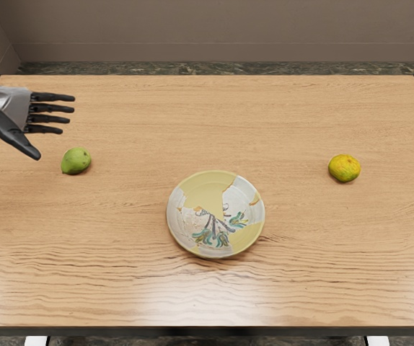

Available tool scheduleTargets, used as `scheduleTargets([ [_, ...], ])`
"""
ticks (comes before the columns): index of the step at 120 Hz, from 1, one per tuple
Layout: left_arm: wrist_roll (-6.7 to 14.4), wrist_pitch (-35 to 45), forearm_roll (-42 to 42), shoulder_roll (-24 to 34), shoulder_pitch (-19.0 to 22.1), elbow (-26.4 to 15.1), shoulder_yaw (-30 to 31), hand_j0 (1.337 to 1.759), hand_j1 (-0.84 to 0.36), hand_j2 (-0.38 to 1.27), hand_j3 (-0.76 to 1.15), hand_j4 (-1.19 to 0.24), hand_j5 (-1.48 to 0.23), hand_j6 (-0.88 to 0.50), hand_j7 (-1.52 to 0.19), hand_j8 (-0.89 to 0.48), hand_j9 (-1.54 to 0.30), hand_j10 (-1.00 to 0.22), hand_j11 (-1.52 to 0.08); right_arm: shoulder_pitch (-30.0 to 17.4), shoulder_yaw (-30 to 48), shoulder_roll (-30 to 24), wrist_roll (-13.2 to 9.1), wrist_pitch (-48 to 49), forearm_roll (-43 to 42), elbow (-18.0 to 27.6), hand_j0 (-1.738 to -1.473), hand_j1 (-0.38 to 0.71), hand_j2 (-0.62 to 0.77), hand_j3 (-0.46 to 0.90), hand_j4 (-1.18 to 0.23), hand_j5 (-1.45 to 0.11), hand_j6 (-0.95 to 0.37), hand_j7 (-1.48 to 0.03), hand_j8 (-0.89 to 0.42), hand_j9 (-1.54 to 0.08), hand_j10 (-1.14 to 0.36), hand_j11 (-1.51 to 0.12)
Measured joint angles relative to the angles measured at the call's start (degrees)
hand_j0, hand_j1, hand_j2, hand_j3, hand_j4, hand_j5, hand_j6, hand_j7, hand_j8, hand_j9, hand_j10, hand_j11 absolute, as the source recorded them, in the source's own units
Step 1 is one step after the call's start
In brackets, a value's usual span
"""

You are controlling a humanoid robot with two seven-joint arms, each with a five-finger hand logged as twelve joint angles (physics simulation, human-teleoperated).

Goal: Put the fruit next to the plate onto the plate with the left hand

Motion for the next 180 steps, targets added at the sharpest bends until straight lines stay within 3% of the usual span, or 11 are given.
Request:
scheduleTargets([
  [16, 0.07, -0.02, 1.50, -1.67, -0.44, -0.07, -0.13, 1.658, 0.34, 0.00, 0.00, -0.01, -0.01, -0.01, -0.01, -0.01, -0.01, -0.01, -0.01, -0.34, 0.23, 0.00, 0.00, -0.12, 0.05, -0.32, -1.658, -0.33, 0.00, 0.00, -0.02, -0.02, -0.02, -0.02, -0.02, -0.02, -0.02, -0.02],
  [26, 0.11, 1.27, 9.06, -4.95, -1.13, 0.06, -1.05, 1.658, 0.34, 0.00, 0.00, -0.01, -0.01, -0.01, -0.01, -0.01, -0.01, -0.01, -0.01, -0.47, 0.28, 0.00, 0.00, -0.18, 0.08, -0.89, -1.658, -0.33, 0.00, 0.00, -0.02, -0.02, -0.02, -0.02, -0.02, -0.02, -0.02, -0.02],
  [50, 1.46, 15.66, 30.60, -6.66, -0.44, 0.16, -1.35, 1.658, 0.31, 0.01, 0.00, -0.03, -0.04, -0.03, -0.04, -0.03, -0.04, -0.03, -0.04, -0.56, 0.32, 0.00, 0.00, -0.23, 0.09, -1.30, -1.658, -0.33, 0.00, 0.00, -0.02, -0.02, -0.02, -0.02, -0.02, -0.02, -0.02, -0.02],
  [60, 1.68, 21.88, 37.10, -11.50, -0.25, 0.21, -0.22, 1.658, 0.31, 0.01, 0.00, -0.04, -0.05, -0.04, -0.05, -0.04, -0.05, -0.04, -0.05, -0.56, 0.32, 0.00, 0.00, -0.21, 0.09, -1.33, -1.658, -0.33, 0.00, 0.00, -0.02, -0.02, -0.02, -0.02, -0.02, -0.02, -0.02, -0.02],
  [71, 1.64, 32.33, 41.39, -17.97, -0.43, 0.28, 5.70, 1.658, 0.30, 0.01, 0.00, -0.04, -0.05, -0.04, -0.05, -0.04, -0.05, -0.04, -0.05, -0.57, 0.32, 0.00, 0.00, -0.22, 0.09, -1.36, -1.658, -0.33, 0.00, 0.00, -0.02, -0.02, -0.02, -0.02, -0.02, -0.02, -0.02, -0.02],
  [86, 1.20, 46.19, 43.48, -21.38, -0.59, 0.21, 14.83, 1.658, 0.28, 0.01, 0.00, -0.06, -0.07, -0.06, -0.07, -0.06, -0.07, -0.06, -0.07, -0.57, 0.32, 0.00, 0.00, -0.23, 0.09, -1.36, -1.658, -0.33, 0.00, 0.00, -0.02, -0.02, -0.02, -0.02, -0.02, -0.02, -0.02, -0.02],
  [102, -0.31, 54.27, 43.86, -21.97, -0.47, -0.48, 19.79, 1.658, 0.26, 0.02, 0.00, -0.08, -0.10, -0.08, -0.10, -0.08, -0.10, -0.08, -0.10, -0.57, 0.32, 0.00, 0.00, -0.22, 0.09, -1.38, -1.658, -0.33, 0.00, 0.00, -0.02, -0.02, -0.02, -0.02, -0.02, -0.02, -0.02, -0.02],
  [117, -1.12, 56.84, 44.08, -21.74, -0.47, -3.27, 21.69, 1.658, 0.22, 0.02, 0.00, -0.11, -0.14, -0.11, -0.14, -0.11, -0.14, -0.11, -0.14, -0.57, 0.32, 0.00, 0.00, -0.23, 0.09, -1.36, -1.658, -0.33, 0.00, 0.00, -0.02, -0.02, -0.02, -0.02, -0.02, -0.02, -0.02, -0.02],
  [134, -1.38, 57.66, 44.29, -21.81, -0.39, -6.07, 23.13, 1.658, 0.10, 0.04, 0.00, -0.21, -0.28, -0.22, -0.28, -0.22, -0.28, -0.21, -0.28, -0.57, 0.32, 0.00, 0.00, -0.23, 0.09, -1.38, -1.658, -0.33, 0.00, 0.00, -0.02, -0.02, -0.02, -0.02, -0.02, -0.02, -0.02, -0.02],
  [153, -1.45, 61.07, 44.35, -22.15, -0.22, -6.89, 24.13, 1.658, -0.02, 0.06, 0.00, -0.31, -0.40, -0.31, -0.40, -0.31, -0.40, -0.31, -0.40, -0.57, 0.32, 0.00, 0.00, -0.23, 0.09, -1.38, -1.658, -0.33, 0.00, 0.00, -0.02, -0.02, -0.02, -0.02, -0.02, -0.02, -0.02, -0.02],
  [180, -1.47, 63.91, 44.37, -22.24, 0.63, -7.09, 24.76, 1.658, -0.09, 0.08, 0.00, -0.37, -0.48, -0.37, -0.48, -0.37, -0.48, -0.37, -0.48, -0.57, 0.32, 0.00, 0.00, -0.23, 0.09, -1.38, -1.658, -0.33, 0.00, 0.00, -0.02, -0.02, -0.02, -0.02, -0.02, -0.02, -0.02, -0.02],
])
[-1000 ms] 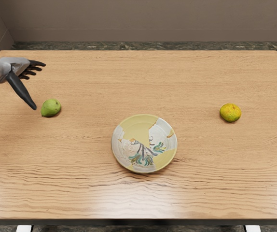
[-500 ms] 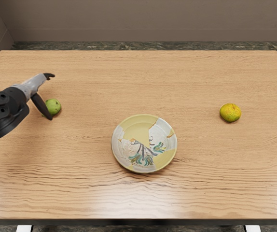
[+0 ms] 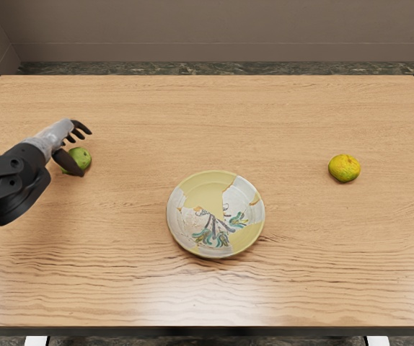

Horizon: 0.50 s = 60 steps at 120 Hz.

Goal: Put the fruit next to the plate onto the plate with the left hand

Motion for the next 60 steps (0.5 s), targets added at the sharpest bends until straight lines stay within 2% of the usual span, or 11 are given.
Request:
scheduleTargets([
  [17, 0.00, 0.28, 0.00, 0.08, 0.48, -0.02, 0.07, 1.658, -0.12, 0.08, 0.00, -0.39, -0.51, -0.39, -0.51, -0.39, -0.51, -0.39, -0.51, 0.00, 0.00, 0.00, 0.00, 0.00, 0.00, 0.01, -1.658, -0.33, 0.00, 0.00, -0.02, -0.02, -0.02, -0.02, -0.02, -0.02, -0.02, -0.02],
  [42, 0.06, 0.35, 0.00, 0.13, 0.65, -0.03, 0.09, 1.658, -0.23, 0.11, 0.00, -0.49, -0.64, -0.49, -0.64, -0.49, -0.64, -0.49, -0.64, 0.00, 0.00, 0.00, 0.00, 0.00, 0.00, 0.01, -1.658, -0.33, 0.00, 0.00, -0.02, -0.02, -0.02, -0.02, -0.02, -0.02, -0.02, -0.02],
  [60, 0.09, 0.39, 0.07, 0.04, 0.83, -0.02, 0.08, 1.657, -0.26, 0.19, 0.00, -0.55, -0.70, -0.50, -0.70, -0.46, -0.71, -0.54, -0.71, 0.00, 0.00, 0.00, 0.00, 0.01, 0.00, 0.00, -1.658, -0.33, 0.00, 0.00, -0.02, -0.02, -0.02, -0.02, -0.02, -0.02, -0.02, -0.02],
])
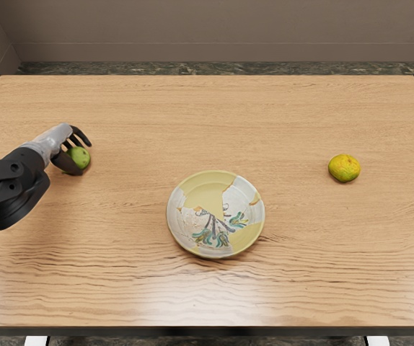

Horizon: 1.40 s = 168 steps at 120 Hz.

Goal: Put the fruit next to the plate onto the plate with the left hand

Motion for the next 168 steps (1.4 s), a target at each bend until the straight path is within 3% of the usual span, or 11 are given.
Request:
scheduleTargets([
  [16, 0.09, 0.10, 0.27, -0.94, 0.32, 0.05, -0.02, 1.655, -0.26, 0.08, 0.00, -0.59, -0.70, -0.46, -0.72, -0.43, -0.74, -0.56, -0.74, 0.00, 0.00, 0.00, 0.00, -0.01, 0.00, 0.01, -1.658, -0.33, 0.00, 0.00, -0.02, -0.02, -0.02, -0.02, -0.02, -0.02, -0.02, -0.02],
  [44, 0.05, 0.06, 0.26, -1.98, 0.35, 0.11, -0.02, 1.653, -0.27, 0.06, 0.00, -0.62, -0.72, -0.44, -0.73, -0.40, -0.77, -0.59, -0.78, 0.00, 0.00, 0.00, 0.00, 0.00, 0.00, -0.01, -1.658, -0.33, 0.00, 0.00, -0.02, -0.02, -0.02, -0.02, -0.02, -0.02, -0.02, -0.02],
  [86, -0.23, -0.78, -0.83, -1.98, -2.52, -2.18, -1.44, 1.654, -0.27, 0.30, 0.00, -0.65, -0.86, -0.47, -0.85, -0.47, -0.87, -0.67, -0.87, 0.01, 0.00, 0.00, 0.00, -0.01, 0.00, 0.00, -1.658, -0.33, 0.00, 0.00, -0.02, -0.02, -0.02, -0.02, -0.02, -0.02, -0.02, -0.02],
  [146, 0.26, -11.11, -1.25, -5.12, -3.46, -3.84, -15.05, 1.658, -0.35, 0.51, 0.00, -0.65, -0.90, -0.46, -0.88, -0.46, -0.87, -0.66, -0.87, 0.01, 0.00, 0.00, 0.00, 0.00, 0.00, -0.01, -1.658, -0.33, 0.00, 0.00, -0.02, -0.02, -0.02, -0.02, -0.02, -0.02, -0.02, -0.02],
  [168, 0.45, -12.17, -1.40, -6.58, -4.29, -7.85, -16.97, 1.658, -0.39, 0.63, 0.00, -0.65, -0.91, -0.46, -0.88, -0.46, -0.88, -0.65, -0.88, 0.00, 0.00, 0.00, 0.00, -0.01, 0.00, -0.01, -1.658, -0.33, 0.00, 0.00, -0.02, -0.02, -0.02, -0.02, -0.02, -0.02, -0.02, -0.02],
])
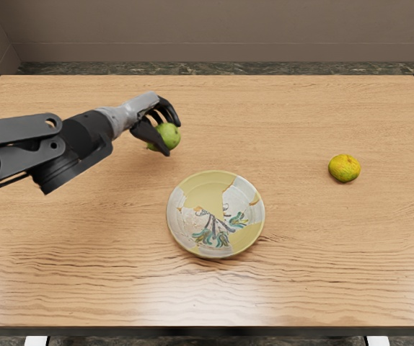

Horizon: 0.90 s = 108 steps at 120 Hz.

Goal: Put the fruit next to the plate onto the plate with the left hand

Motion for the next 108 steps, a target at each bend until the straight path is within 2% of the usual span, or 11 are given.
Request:
scheduleTargets([
  [25, 0.08, -0.24, -0.06, -1.45, -0.63, -4.35, -0.44, 1.658, -0.42, 0.68, 0.00, -0.65, -0.93, -0.44, -0.90, -0.44, -0.89, -0.63, -0.89, 0.00, 0.00, 0.00, 0.00, 0.00, 0.00, 0.01, -1.658, -0.33, 0.00, 0.00, -0.02, -0.02, -0.02, -0.02, -0.02, -0.02, -0.02, -0.02],
  [63, 0.09, -0.25, 0.00, -3.09, -0.51, -9.96, 0.04, 1.657, -0.41, 0.65, 0.00, -0.65, -0.94, -0.44, -0.91, -0.44, -0.89, -0.63, -0.89, 0.01, 0.00, 0.00, 0.00, 0.01, 0.00, 0.01, -1.658, -0.33, 0.00, 0.00, -0.02, -0.02, -0.02, -0.02, -0.02, -0.02, -0.02, -0.02],
  [81, -0.01, 0.10, 0.22, -5.12, -0.05, -10.87, 1.01, 1.657, -0.36, 0.56, 0.00, -0.66, -0.93, -0.46, -0.90, -0.47, -0.90, -0.65, -0.90, 0.01, 0.00, 0.00, 0.00, 0.01, 0.00, 0.01, -1.658, -0.33, 0.00, 0.00, -0.02, -0.02, -0.02, -0.02, -0.02, -0.02, -0.02, -0.02],
  [108, -0.02, 0.40, 0.56, -8.03, 2.24, -10.65, 2.06, 1.657, -0.36, 0.61, 0.00, -0.67, -0.93, -0.46, -0.91, -0.46, -0.90, -0.67, -0.91, 0.01, 0.00, 0.00, 0.00, 0.00, 0.00, 0.00, -1.658, -0.33, 0.00, 0.00, -0.02, -0.02, -0.02, -0.02, -0.02, -0.02, -0.02, -0.02],
])
